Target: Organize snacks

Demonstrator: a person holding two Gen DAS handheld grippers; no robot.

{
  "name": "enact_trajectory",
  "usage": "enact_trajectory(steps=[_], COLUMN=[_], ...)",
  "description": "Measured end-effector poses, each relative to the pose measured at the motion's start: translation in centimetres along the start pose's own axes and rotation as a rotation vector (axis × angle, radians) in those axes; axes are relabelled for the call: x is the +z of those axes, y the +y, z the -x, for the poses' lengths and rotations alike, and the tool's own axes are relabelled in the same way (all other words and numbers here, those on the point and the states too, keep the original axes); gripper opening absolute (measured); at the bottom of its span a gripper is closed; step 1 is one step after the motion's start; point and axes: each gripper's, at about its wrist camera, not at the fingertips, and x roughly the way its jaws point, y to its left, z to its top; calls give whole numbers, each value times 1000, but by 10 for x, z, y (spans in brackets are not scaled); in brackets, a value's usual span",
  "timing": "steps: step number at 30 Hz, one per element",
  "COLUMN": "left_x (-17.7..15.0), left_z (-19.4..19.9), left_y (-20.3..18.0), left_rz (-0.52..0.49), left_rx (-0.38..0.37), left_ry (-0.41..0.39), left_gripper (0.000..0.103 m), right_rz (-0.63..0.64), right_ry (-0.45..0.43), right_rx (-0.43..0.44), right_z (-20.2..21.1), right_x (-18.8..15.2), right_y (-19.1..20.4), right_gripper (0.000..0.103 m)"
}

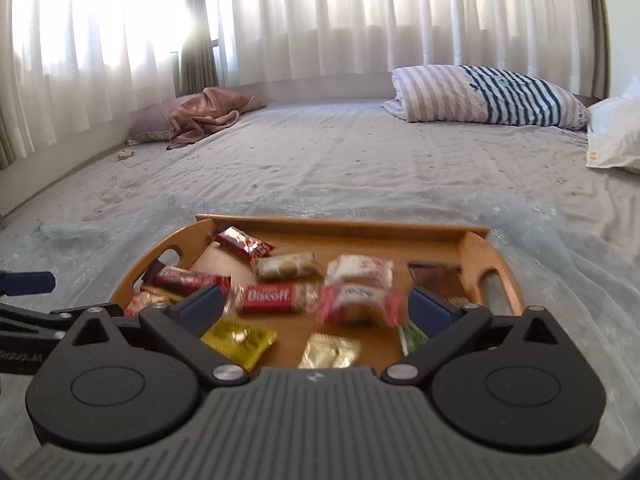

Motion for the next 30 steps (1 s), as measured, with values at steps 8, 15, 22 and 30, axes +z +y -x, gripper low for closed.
enact_trajectory(steps=[8, 15, 22, 30], left_x=[-78, -74, -76, -76], left_z=[-20, -28, -27, -26], left_y=[-47, -54, -53, -52], left_rz=[-37, -85, -84, -79], left_rx=[17, -24, -23, -27], left_ry=[72, 87, 68, 67], left_gripper=[103, 103, 103, 103], right_rz=[-140, -48, -49, -49], right_ry=[121, 163, 143, 142], right_rx=[-216, -168, -161, -161], right_z=[29, 3, 4, 5], right_x=[-81, -79, -83, -84], right_y=[-43, -32, -28, -29], right_gripper=[103, 103, 103, 103])
